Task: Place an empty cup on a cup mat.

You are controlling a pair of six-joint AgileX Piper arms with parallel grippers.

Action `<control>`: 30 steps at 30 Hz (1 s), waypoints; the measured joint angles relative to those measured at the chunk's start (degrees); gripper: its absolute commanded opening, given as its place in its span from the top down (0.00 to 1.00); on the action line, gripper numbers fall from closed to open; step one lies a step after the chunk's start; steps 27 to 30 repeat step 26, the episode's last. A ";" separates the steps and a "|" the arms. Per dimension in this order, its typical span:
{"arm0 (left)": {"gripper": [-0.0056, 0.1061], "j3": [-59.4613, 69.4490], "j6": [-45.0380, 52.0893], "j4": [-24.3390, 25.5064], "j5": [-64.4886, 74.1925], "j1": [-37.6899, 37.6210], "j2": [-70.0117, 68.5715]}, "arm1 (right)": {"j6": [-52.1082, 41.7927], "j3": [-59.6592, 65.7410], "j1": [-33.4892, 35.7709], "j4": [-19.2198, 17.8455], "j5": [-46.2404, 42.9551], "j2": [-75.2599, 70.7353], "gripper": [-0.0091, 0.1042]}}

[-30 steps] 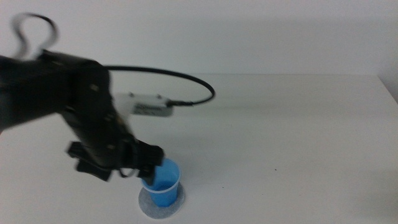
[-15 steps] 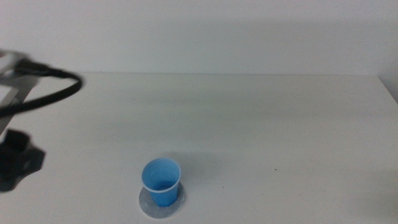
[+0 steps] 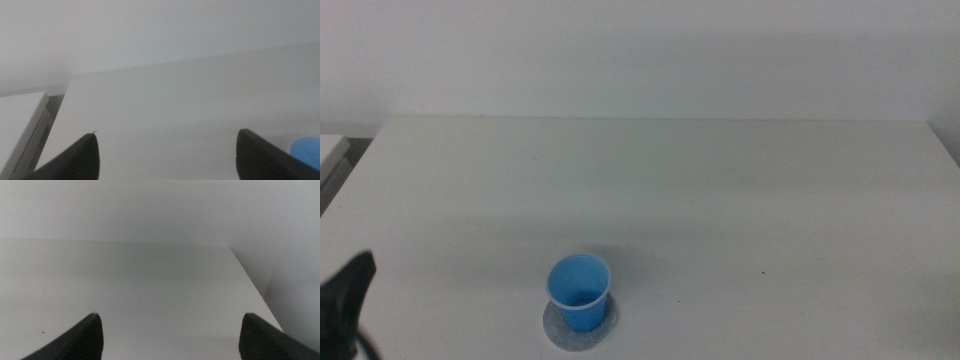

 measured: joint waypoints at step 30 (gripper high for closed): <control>0.11 16.55 0.35 -1.56 -10.88 1.00 -18.27 | 0.00 0.00 0.00 0.00 0.00 0.00 0.10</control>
